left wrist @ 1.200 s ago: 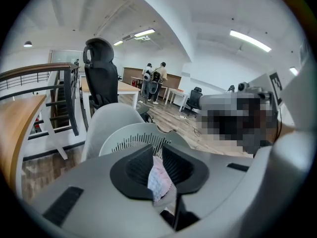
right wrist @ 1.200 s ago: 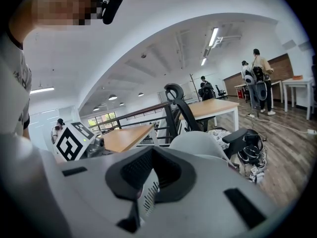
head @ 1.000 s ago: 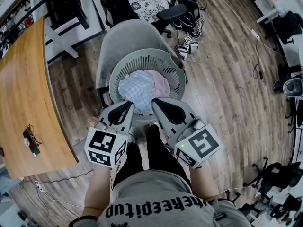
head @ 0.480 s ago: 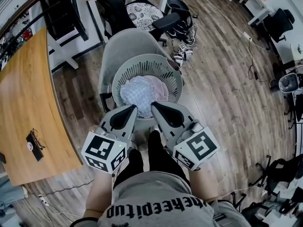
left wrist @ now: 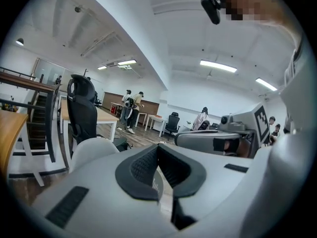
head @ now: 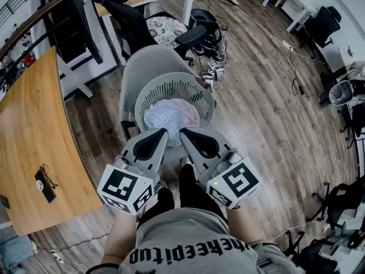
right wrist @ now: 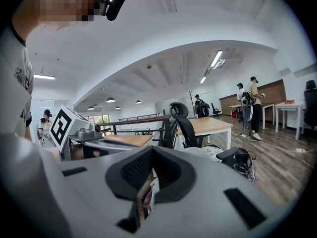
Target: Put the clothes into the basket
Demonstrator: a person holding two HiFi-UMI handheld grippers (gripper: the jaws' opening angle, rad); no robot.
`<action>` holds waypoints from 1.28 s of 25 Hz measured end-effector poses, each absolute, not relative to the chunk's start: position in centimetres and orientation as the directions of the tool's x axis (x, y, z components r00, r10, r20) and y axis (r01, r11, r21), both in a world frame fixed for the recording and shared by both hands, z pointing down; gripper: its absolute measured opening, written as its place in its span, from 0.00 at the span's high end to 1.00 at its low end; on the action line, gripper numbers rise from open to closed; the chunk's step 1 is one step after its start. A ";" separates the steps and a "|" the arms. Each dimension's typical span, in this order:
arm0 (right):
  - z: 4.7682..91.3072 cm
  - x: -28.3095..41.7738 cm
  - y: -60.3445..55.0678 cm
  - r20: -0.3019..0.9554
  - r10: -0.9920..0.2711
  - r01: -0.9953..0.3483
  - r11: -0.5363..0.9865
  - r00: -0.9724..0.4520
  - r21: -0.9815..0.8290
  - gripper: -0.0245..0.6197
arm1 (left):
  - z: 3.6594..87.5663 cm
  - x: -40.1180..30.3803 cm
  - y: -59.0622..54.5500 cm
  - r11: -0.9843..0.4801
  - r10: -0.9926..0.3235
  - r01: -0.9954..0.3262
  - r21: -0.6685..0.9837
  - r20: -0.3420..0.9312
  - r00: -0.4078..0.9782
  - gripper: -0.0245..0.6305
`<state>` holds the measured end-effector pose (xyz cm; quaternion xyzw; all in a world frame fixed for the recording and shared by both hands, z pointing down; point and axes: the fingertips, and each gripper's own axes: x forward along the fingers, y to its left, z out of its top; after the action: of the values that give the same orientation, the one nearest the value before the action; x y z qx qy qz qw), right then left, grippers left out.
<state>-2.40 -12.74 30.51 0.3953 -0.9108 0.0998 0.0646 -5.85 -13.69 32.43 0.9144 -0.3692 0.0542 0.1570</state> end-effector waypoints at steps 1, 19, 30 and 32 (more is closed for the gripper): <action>30.4 -2.5 -12.5 0.193 -0.712 -0.737 0.664 -0.675 -0.127 0.95 | 32.2 -5.9 -13.5 -0.685 -0.656 -0.687 0.243 0.206 0.726 0.94; 27.5 -3.8 -8.0 0.108 -0.769 -0.777 0.620 -0.630 -0.110 0.95 | 27.7 -6.9 -9.1 -0.751 -0.637 -0.643 0.152 0.093 0.765 0.94; 26.8 -4.7 -6.0 0.087 -0.782 -0.786 0.610 -0.617 -0.094 0.95 | 27.1 -7.6 -6.9 -0.760 -0.633 -0.637 0.131 0.077 0.770 0.94; 26.7 -4.8 -5.7 0.084 -0.782 -0.786 0.611 -0.618 -0.092 0.95 | 26.9 -7.8 -6.6 -0.758 -0.635 -0.639 0.129 0.072 0.769 0.94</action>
<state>-4.85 -5.74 26.69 0.4368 -0.8974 0.0599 0.0177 -7.81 -6.60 26.92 0.9376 -0.3397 0.0118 0.0731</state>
